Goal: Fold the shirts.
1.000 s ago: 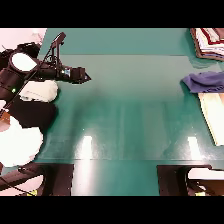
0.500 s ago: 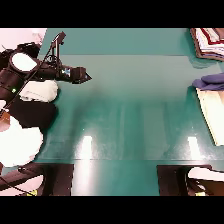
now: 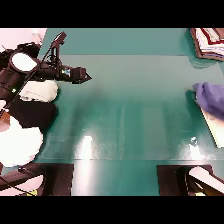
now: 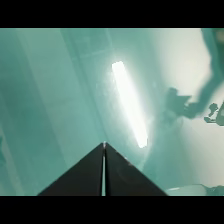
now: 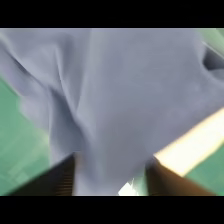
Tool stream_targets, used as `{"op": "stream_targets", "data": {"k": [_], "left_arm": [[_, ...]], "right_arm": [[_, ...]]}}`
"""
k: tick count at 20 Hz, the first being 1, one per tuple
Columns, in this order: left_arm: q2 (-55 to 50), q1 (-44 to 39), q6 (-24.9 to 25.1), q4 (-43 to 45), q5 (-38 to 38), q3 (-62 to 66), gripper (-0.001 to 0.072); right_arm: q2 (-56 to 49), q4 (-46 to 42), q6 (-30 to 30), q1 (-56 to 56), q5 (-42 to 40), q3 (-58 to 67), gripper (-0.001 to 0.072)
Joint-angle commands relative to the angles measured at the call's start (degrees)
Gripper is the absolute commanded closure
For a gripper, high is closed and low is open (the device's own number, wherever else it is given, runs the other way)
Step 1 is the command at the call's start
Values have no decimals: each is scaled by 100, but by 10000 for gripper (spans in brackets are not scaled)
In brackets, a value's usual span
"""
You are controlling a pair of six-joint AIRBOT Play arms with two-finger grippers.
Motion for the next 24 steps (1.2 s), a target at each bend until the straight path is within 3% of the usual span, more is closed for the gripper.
{"op": "stream_targets", "data": {"k": [1,6,9,14,15,16,18,19,20,24], "left_arm": [[4,-2,28,2,-2,7,684],[4,-2,31,4,-2,7,684],[4,-2,20,-2,-55,7,684],[4,-2,20,-4,52,7,683],[4,-2,20,-4,98,7,683],[4,-2,20,-7,129,7,683],[4,0,20,-4,153,7,683],[4,-2,20,-4,149,7,683],[4,-2,20,-4,149,7,683],[4,-2,20,-4,149,7,683]], "right_arm": [[476,-278,26,-675,11,-916,174],[745,887,22,-461,-256,-1086,175],[955,1502,22,643,-496,-1086,180],[1093,1554,22,3117,-1152,-1086,184],[1082,1547,22,3580,-1283,-1086,215],[1080,1543,20,3974,-1394,-1088,304],[1082,1541,15,4656,-1646,-1086,507],[1082,1545,-55,4931,-1716,-1086,654],[1082,1541,-149,5134,-1749,-1088,692],[1082,1556,-179,5506,-1720,-1086,692]]}}
